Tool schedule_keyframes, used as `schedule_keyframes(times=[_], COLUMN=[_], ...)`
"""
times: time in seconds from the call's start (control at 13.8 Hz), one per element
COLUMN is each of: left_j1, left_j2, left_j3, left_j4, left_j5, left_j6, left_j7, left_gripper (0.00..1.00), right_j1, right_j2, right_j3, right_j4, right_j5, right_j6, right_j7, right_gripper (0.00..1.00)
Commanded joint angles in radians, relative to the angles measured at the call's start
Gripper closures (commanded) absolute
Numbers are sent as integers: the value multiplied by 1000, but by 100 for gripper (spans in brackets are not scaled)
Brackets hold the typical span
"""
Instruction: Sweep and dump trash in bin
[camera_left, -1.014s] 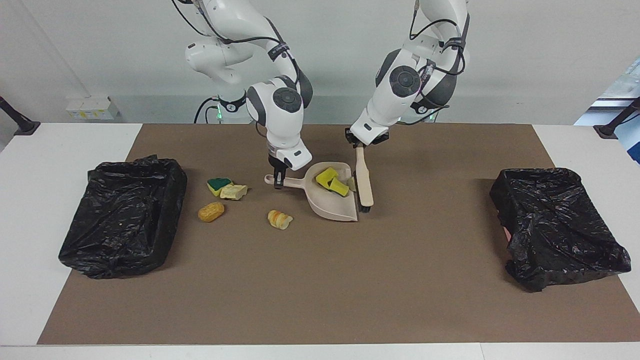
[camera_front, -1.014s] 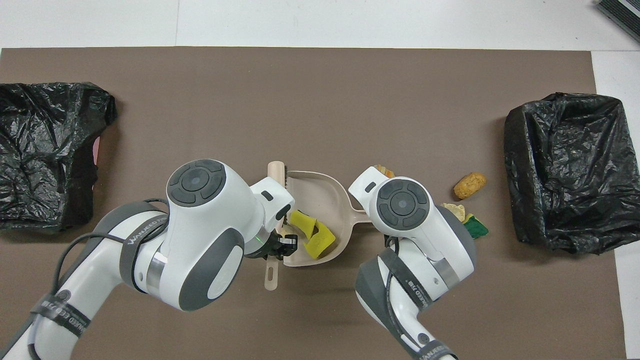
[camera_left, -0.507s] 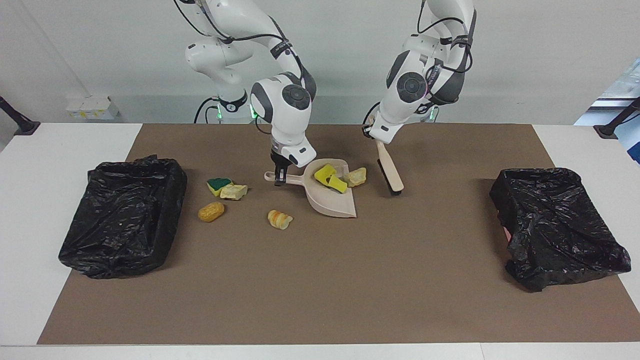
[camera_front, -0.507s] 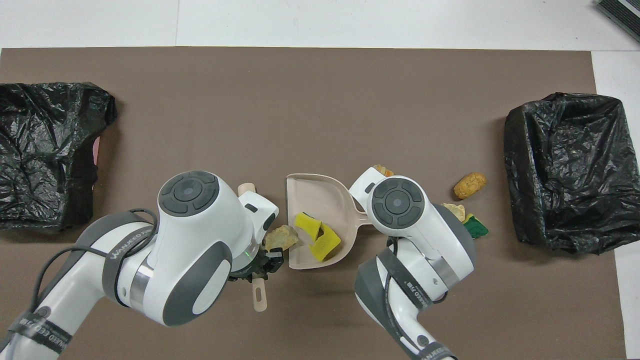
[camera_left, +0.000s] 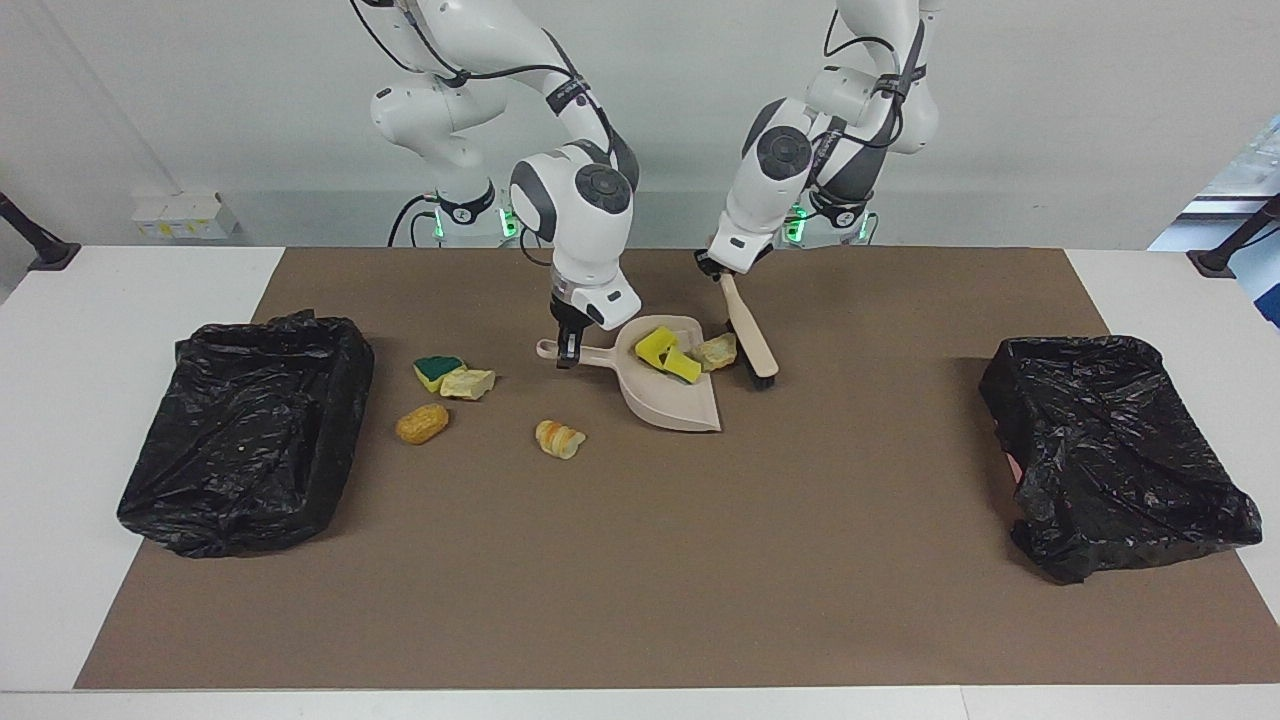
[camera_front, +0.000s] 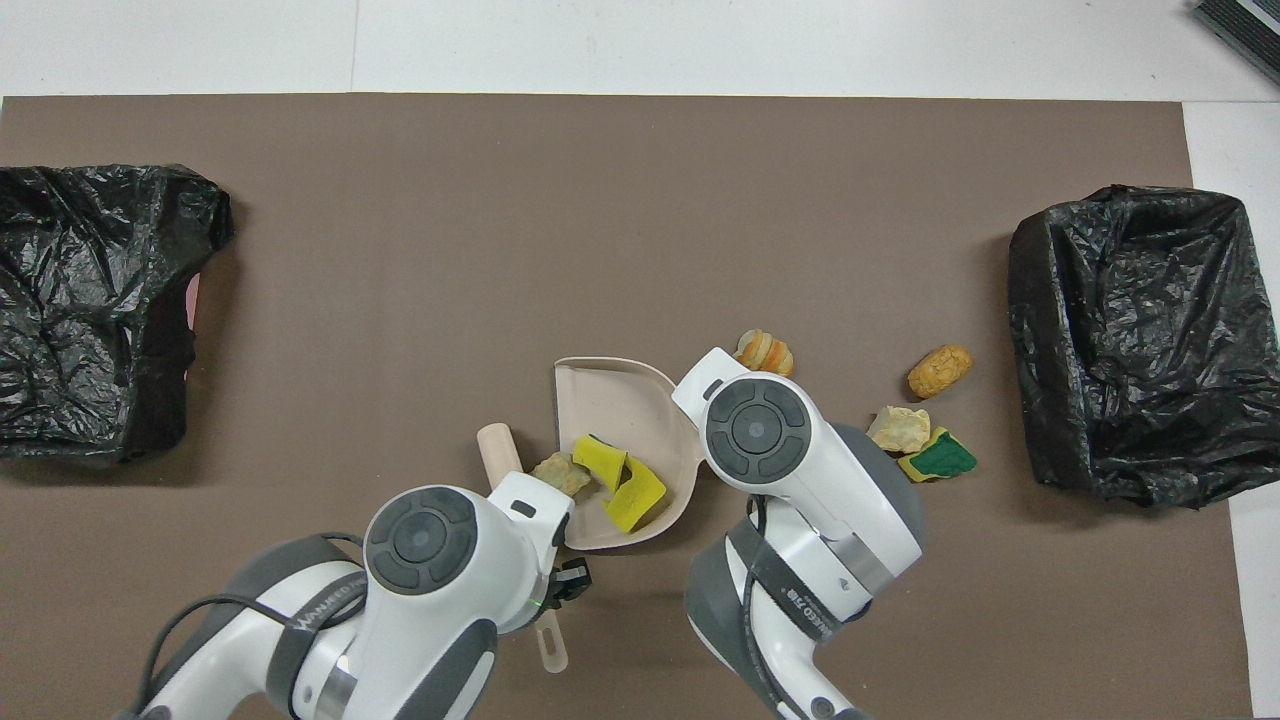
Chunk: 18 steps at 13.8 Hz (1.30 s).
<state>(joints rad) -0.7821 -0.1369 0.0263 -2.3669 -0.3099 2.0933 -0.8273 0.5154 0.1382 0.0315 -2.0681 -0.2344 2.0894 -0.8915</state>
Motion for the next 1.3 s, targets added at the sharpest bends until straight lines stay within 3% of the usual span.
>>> schedule_keyframes(times=[0.0, 0.29, 0.58, 0.94, 1.09, 1.23], left_j1=[-32, -31, -17, -35, -40, -40], left_j2=[65, 96, 27, -105, -173, -193], left_j3=[14, 15, 23, 0, -52, -115], left_j4=[90, 179, 209, 99, 8, -53], left_j5=[-35, -35, -18, 63, 66, 66], left_j6=[41, -47, -252, -291, -257, -202], left_j7=[-10, -15, -16, -50, -55, -101], left_gripper=[100, 100, 100, 100, 100, 100], right_j1=[2, -9, -11, -89, -144, -217], right_j2=[1, 3, 3, -26, -35, -34], right_j3=[7, 5, 7, 4, -1, -2], right_j4=[-3, -4, -1, 68, 127, 195], right_j5=[-6, -3, 18, 62, 73, 101], right_j6=[0, -2, -2, -72, -141, -215], right_j7=[39, 40, 68, -58, -162, -257], right_gripper=[100, 100, 100, 100, 100, 100])
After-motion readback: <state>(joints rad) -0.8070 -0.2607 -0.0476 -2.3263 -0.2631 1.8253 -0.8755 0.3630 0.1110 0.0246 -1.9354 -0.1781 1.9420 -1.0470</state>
